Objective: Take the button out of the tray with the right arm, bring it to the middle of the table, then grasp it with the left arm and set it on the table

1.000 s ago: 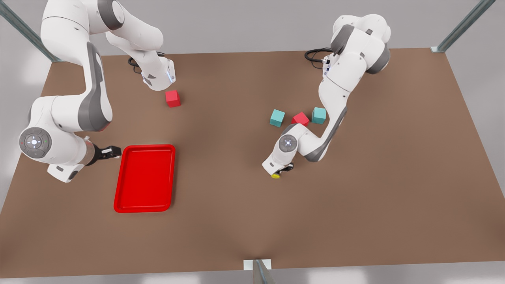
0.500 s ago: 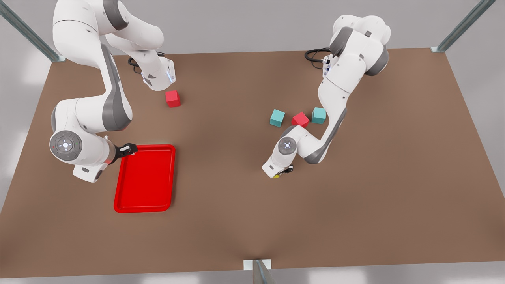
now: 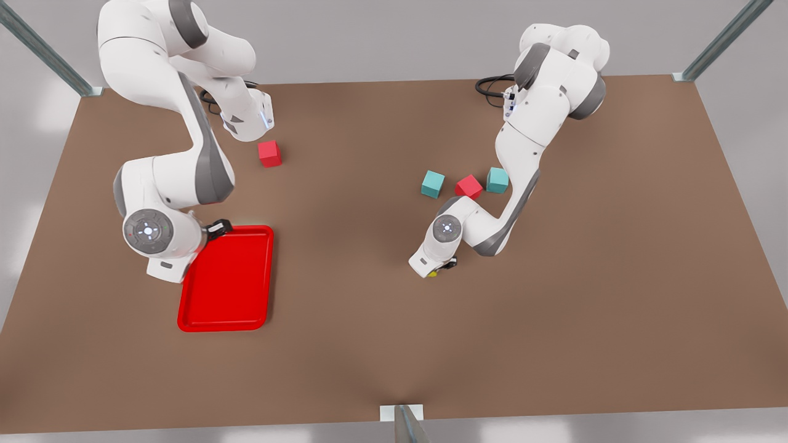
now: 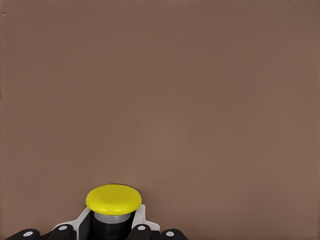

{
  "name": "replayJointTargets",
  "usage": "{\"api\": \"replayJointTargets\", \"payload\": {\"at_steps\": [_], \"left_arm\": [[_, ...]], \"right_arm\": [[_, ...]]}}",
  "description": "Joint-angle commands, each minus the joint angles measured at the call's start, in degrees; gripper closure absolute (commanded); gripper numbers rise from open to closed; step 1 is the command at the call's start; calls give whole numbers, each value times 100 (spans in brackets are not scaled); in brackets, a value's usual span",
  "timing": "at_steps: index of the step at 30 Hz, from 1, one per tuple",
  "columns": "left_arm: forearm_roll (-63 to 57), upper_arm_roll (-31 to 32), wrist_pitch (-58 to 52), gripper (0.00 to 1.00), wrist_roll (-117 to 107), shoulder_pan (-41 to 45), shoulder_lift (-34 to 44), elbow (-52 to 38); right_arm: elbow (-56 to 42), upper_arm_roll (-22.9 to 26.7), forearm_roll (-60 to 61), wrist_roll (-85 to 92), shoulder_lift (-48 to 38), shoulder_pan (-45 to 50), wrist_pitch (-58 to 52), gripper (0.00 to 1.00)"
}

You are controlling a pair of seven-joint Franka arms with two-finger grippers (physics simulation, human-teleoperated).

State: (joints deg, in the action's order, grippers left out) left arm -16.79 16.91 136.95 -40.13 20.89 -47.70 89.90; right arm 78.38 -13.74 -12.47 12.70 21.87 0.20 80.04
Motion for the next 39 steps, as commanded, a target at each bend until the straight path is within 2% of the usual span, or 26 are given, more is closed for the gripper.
{"api": "replayJointTargets", "payload": {"at_steps": [1,6,9,12,15,17,18,21,28,29,31,33,39], "left_arm": [[27,5,-37,55,-12,-6,15,-43],[35,-4,-450,55,5,-6,24,-324],[9,-4,-1461,55,-503,12,24,-825],[-219,-143,-1549,55,-3579,170,24,-1247],[-456,-1119,-1549,55,-6486,899,24,-1563],[-1483,-1410,-1549,55,-9465,1110,24,-1652],[-2161,-1427,-1917,55,-10655,1163,24,-1652],[-3541,-1427,-3139,55,-12123,1532,-11,-1590],[-4701,-1419,-4932,55,-12651,1761,-530,-1502],[-4903,-1427,-5090,55,-12642,1752,-609,-1441],[-5194,-1427,-5240,55,-12633,1743,-671,-1423],[-5493,-1427,-5275,55,-12677,1735,-802,-1388],[-5915,-1427,-5249,55,-12686,1708,-1180,-1388]], "right_arm": [[-15,12,8,74,-7,-3,-50,0],[-15,12,8,74,-7,-3,-50,0],[55,12,-80,57,10,270,-50,0],[82,12,-440,22,177,762,-428,0],[-6,12,-370,39,177,569,-428,0],[-24,12,-256,48,177,428,-428,0],[-33,12,-150,66,177,296,-419,0],[-103,20,-9,66,177,173,-401,0],[-103,12,-36,48,177,261,-401,0],[-77,3,-141,39,195,489,-392,0],[-112,29,-965,48,1144,1657,-471,0],[-613,73,-528,83,1126,1175,-524,0],[-806,64,254,92,1082,375,-392,0]]}}
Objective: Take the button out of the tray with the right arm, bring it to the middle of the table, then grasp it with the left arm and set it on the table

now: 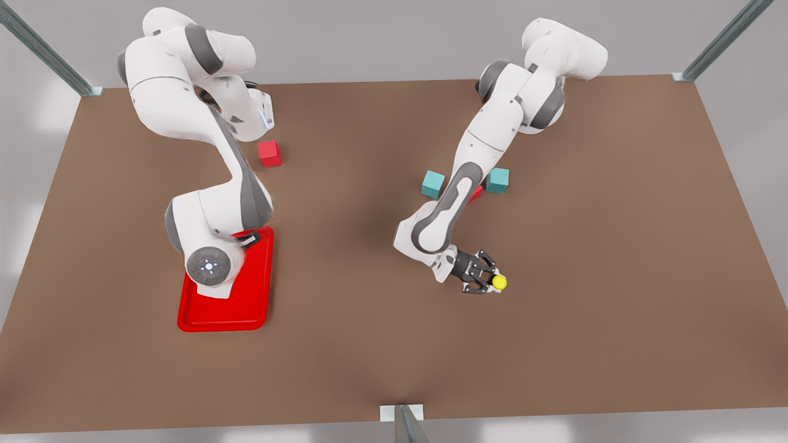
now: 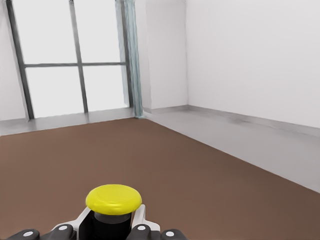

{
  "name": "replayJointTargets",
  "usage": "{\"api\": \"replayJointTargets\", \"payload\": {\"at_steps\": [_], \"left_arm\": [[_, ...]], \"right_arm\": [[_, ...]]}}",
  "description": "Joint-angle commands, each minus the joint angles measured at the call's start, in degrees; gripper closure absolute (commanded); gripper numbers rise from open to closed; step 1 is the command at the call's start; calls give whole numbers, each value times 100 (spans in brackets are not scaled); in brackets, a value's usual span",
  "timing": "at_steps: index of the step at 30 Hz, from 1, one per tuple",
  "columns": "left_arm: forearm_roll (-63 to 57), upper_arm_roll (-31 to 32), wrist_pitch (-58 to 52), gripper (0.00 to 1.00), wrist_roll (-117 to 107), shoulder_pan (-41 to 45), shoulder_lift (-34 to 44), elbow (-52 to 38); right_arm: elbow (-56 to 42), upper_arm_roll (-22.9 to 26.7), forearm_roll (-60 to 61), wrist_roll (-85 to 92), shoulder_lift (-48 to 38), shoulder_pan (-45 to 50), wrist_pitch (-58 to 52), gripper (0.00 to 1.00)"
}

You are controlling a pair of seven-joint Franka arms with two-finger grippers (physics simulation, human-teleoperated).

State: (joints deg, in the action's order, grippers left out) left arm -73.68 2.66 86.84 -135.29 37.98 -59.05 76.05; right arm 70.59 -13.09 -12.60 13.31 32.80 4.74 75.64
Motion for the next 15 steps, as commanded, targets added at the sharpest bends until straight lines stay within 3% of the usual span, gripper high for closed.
{"api": "replayJointTargets", "payload": {"at_steps": [1,11,15], "left_arm": [[-226,-2,-238,55,-3171,-2,-71,-2],[-322,-2,69,55,-3171,-54,-344,-2],[-366,-2,122,55,-3171,-54,-432,-2]], "right_arm": [[-28,0,574,31,-10,-280,109,0],[-10,-18,1216,49,-177,-896,303,0],[631,-18,856,13,-722,-922,426,0]]}}
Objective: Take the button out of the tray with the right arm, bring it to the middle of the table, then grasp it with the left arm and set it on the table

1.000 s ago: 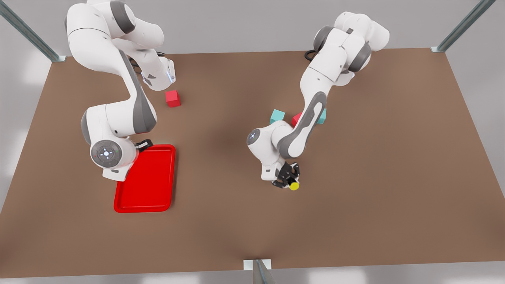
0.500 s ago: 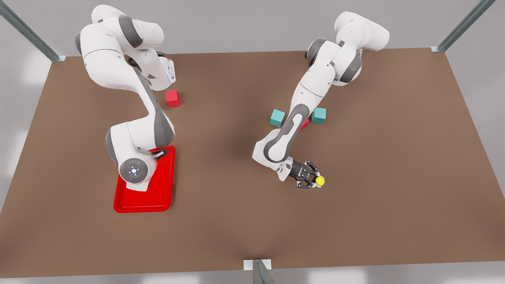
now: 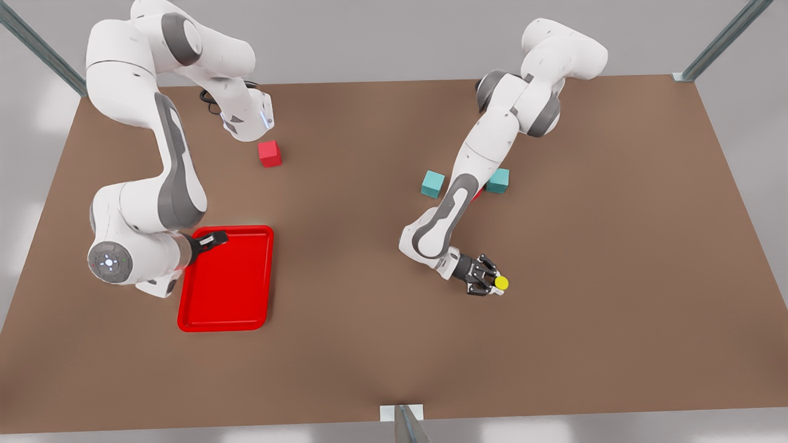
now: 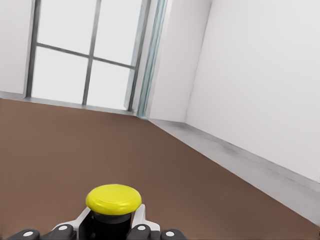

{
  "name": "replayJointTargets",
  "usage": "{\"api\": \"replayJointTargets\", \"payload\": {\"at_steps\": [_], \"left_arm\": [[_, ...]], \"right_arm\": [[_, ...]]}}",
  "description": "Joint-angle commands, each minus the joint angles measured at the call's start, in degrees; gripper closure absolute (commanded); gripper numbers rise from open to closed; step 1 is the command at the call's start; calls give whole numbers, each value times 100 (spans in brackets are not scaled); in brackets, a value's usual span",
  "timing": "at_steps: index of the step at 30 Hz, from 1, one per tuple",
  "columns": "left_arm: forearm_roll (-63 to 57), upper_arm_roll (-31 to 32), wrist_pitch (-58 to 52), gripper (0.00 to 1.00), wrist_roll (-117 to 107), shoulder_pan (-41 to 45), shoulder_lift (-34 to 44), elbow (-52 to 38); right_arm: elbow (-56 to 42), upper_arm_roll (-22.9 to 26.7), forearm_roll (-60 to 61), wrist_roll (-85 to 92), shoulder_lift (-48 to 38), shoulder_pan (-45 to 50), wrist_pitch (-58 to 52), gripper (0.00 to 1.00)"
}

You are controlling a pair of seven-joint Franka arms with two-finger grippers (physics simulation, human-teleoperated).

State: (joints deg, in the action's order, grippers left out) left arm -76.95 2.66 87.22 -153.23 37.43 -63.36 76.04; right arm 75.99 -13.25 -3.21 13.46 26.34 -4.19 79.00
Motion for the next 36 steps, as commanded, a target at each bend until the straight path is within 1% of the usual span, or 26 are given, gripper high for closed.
{"api": "replayJointTargets", "payload": {"at_steps": [1,2,3,4,5,6,8,9,22,25,28,29,30,31,32,33,34,35,36], "left_arm": [[-31,-2,85,54,-1376,1,-1,-2],[-40,-2,85,50,-1376,1,-1,-2],[-49,-2,85,34,-1368,1,-1,-2],[-49,-2,85,0,-1333,1,-1,-2],[-40,-2,76,0,-1332,1,-1,-2],[-40,-2,76,0,-1332,10,8,-2],[-40,-2,59,0,-1341,28,8,-2],[-40,-2,41,0,-1341,37,8,-2],[-136,-11,-293,0,-1306,45,78,-2],[-145,-11,-477,0,-1051,63,307,60],[-128,-2,-504,0,-52,54,649,51],[372,33,-565,0,2294,54,1194,51],[707,16,-469,2,4631,19,1458,-2],[1189,42,-311,1,7215,-174,1687,-273],[2980,-10,-433,1,9615,-219,1888,-1179],[4756,33,-925,0,11707,-780,2372,-1513],[6111,16,-1242,0,14053,-1325,2653,-1689],[6684,7,-1681,0,15646,-1607,3110,-1698],[7271,42,-1778,0,16280,-2159,3883,-1654]], "right_arm": [[65,-11,-355,8,-76,58,90,0],[30,-37,-374,43,-76,6,90,0],[30,-37,-365,104,-76,-3,90,0],[12,-28,-286,892,-76,-64,-33,0],[-75,-28,-163,1441,-67,-196,-51,0],[-93,-19,-154,1388,-67,-188,-51,0],[-111,-28,-145,448,-67,-117,-51,0],[-111,-28,-171,281,-67,-100,-51,0],[-111,-37,-180,333,-58,-21,-60,0],[-102,-37,-215,342,-58,58,-95,0],[-102,-28,-215,351,-58,111,-139,0],[-102,-28,-233,351,-58,164,-157,0],[-102,-28,-241,342,-50,216,-157,0],[-102,-28,-285,324,-41,339,-174,0],[-102,-28,-338,324,-32,384,-183,0],[-102,-28,-338,333,-32,384,-192,0],[-102,-28,-347,333,-32,384,-183,0],[-94,-28,-347,333,-32,384,-192,0],[-102,-28,-347,333,-32,384,-192,0]]}}
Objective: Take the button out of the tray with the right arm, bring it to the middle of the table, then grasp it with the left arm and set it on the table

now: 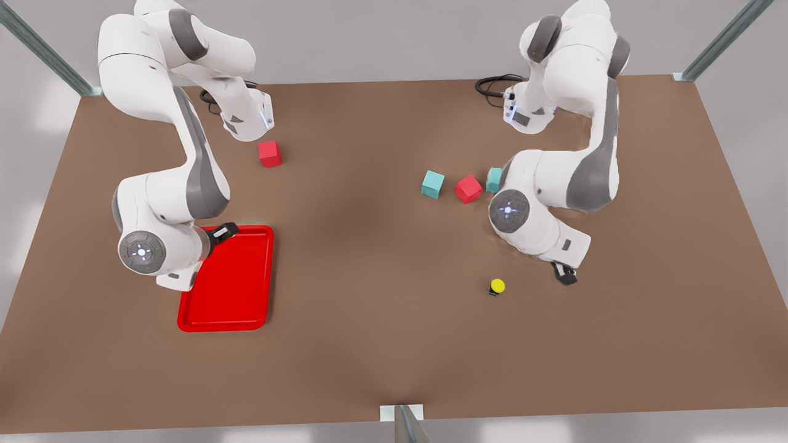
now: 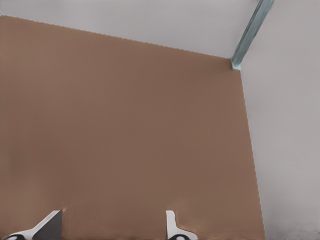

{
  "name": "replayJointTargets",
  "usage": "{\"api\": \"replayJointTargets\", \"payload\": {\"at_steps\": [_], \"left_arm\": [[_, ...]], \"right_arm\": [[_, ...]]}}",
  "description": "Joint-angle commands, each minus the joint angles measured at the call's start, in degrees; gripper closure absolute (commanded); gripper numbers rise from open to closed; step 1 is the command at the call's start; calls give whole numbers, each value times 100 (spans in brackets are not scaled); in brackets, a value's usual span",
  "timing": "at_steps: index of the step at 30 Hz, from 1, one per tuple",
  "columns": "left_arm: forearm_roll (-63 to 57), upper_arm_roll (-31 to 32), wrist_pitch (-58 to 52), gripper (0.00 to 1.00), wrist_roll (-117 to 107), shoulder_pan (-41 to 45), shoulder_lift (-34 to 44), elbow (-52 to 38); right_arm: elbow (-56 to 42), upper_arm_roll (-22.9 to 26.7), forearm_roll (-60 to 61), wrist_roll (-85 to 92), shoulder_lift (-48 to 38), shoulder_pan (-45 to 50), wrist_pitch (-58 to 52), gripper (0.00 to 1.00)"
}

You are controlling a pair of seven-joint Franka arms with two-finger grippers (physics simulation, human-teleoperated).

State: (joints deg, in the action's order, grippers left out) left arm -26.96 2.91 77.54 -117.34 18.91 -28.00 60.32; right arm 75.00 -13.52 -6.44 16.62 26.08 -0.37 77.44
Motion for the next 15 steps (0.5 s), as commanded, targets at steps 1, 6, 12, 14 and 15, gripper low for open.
{"api": "replayJointTargets", "payload": {"at_steps": [1,6,12,14,15], "left_arm": [[2538,8,-784,0,12727,-538,883,146],[2081,263,947,0,12666,-854,2440,2423],[2116,298,790,0,12710,-872,2440,2511],[2124,298,754,0,12710,-863,2440,2511],[2124,298,754,0,12710,-863,2440,2502]], "right_arm": [[-3,-1,-24,25,-7,2,-36,0],[-3,-1,-24,43,-7,-25,-45,0],[-177,25,-191,-80,-42,-60,-193,0],[-434,51,-191,-590,-60,-420,-651,0],[-460,43,-165,-643,-51,-596,-660,0]]}}
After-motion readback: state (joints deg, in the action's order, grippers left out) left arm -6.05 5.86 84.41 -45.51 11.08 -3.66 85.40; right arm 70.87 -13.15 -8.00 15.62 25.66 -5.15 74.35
